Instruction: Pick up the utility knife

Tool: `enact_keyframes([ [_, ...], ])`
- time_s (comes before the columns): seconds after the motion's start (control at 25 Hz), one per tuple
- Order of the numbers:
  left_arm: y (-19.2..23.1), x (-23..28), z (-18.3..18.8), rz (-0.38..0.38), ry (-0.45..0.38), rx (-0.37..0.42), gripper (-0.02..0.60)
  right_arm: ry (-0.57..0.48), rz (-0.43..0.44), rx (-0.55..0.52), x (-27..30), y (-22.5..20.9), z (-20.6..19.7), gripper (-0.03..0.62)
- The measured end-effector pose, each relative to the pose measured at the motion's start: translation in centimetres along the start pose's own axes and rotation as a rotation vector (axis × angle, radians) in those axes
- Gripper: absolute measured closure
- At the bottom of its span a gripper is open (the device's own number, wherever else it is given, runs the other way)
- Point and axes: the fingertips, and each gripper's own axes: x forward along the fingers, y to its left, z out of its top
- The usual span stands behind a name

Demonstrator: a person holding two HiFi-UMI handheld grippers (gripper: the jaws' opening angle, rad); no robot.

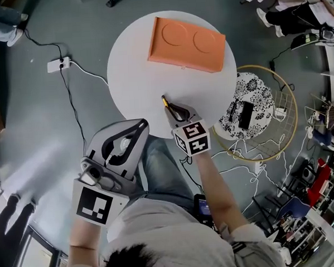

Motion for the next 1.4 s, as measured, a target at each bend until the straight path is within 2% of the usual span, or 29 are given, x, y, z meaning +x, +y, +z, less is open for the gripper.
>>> enact_keyframes([
  [0.6, 0.5, -0.7, -0.3, 0.027, 0.002, -0.019, 0.571, 0.067, -0.085, -0.093, 0.9, -0.1, -0.3, 0.523],
  [0.84, 0.0, -1.0, -0.4, 0.021, 0.003, -0.019, 0.571, 0.107, -0.148, -0.177, 0.7, 0.1, 0.1, 0.537],
  [1.2, -0.1, -2.0, 0.8, 0.012, -0.016, 0.0, 0.571, -0.015, -0.121, -0.101, -1.5, 2.1, 2.4, 0.54],
  [1.4, -1.2, -2.2, 1.9, -0.036, -0.034, 0.029, 0.571, -0.122, -0.118, -0.07, -4.6, 3.5, 5.1, 0.54],
])
